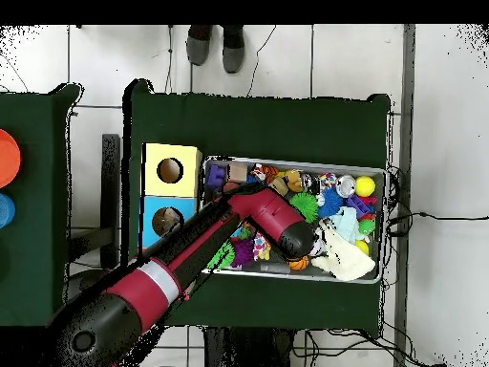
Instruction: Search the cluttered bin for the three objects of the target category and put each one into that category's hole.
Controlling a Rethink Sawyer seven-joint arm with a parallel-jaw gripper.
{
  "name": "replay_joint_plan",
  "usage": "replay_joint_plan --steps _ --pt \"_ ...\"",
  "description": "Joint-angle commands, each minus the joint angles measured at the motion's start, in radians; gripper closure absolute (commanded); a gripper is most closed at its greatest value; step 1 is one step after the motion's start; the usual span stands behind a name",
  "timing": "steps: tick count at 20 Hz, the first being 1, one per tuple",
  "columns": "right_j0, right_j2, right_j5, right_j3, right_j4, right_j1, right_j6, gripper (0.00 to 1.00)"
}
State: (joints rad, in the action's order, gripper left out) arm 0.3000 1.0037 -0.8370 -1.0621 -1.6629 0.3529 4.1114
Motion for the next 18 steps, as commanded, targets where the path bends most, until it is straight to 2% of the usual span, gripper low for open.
replay_joint_plan --steps 1,6,9,14,18 --pt "-0.057 -0.133 0.049 0.012 0.03 0.089 0.06 0.0" --pt "-0.013 -0.068 -0.003 -0.006 -0.023 0.091 0.144 0.0" --pt "0.012 -0.033 -0.068 -0.025 -0.054 0.072 0.199 0.0" --pt "0.029 -0.005 -0.176 -0.064 -0.092 0.002 0.239 0.0" --pt "0.041 0.026 -0.298 -0.046 -0.134 -0.04 0.328 0.0"
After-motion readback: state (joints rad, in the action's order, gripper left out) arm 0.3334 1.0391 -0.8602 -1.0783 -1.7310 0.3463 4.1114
